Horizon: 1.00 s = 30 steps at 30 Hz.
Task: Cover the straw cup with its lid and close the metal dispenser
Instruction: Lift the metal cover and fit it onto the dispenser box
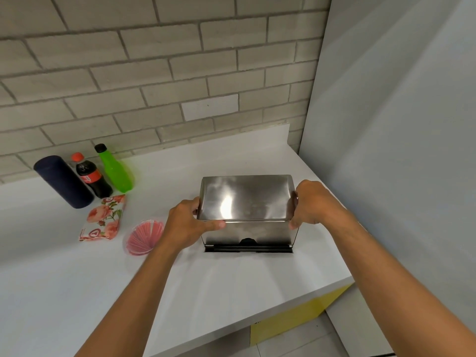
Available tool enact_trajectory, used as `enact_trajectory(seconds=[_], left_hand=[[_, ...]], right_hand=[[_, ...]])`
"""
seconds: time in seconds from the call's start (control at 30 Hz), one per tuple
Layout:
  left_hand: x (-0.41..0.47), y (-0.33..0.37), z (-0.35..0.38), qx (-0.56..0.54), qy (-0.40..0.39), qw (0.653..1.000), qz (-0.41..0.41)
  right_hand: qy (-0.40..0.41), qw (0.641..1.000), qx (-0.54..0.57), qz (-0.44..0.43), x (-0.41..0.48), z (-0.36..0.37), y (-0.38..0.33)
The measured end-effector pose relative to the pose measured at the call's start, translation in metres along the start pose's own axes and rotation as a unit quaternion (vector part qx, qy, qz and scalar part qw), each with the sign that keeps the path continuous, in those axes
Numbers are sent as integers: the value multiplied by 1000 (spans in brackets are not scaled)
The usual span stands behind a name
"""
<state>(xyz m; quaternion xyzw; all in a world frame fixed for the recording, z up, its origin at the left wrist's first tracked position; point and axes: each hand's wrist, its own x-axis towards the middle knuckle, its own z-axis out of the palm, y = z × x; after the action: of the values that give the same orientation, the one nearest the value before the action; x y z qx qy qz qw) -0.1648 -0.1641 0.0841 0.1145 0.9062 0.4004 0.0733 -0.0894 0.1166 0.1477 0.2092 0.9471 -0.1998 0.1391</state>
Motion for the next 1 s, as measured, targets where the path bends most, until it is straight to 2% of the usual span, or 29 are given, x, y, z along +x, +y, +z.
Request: enact_trajectory(seconds=[0.77, 0.9, 1.0], left_hand=[[4, -5, -8, -24, -36, 998, -43], [3, 7, -2, -42, -59, 996, -44], [-8, 3, -5, -13, -51, 998, -41]], right_hand=[[-55, 998, -22, -6, 13, -7, -1], [-50, 998, -14, 26, 12, -10, 12], [-33, 999, -15, 26, 4, -12, 13]])
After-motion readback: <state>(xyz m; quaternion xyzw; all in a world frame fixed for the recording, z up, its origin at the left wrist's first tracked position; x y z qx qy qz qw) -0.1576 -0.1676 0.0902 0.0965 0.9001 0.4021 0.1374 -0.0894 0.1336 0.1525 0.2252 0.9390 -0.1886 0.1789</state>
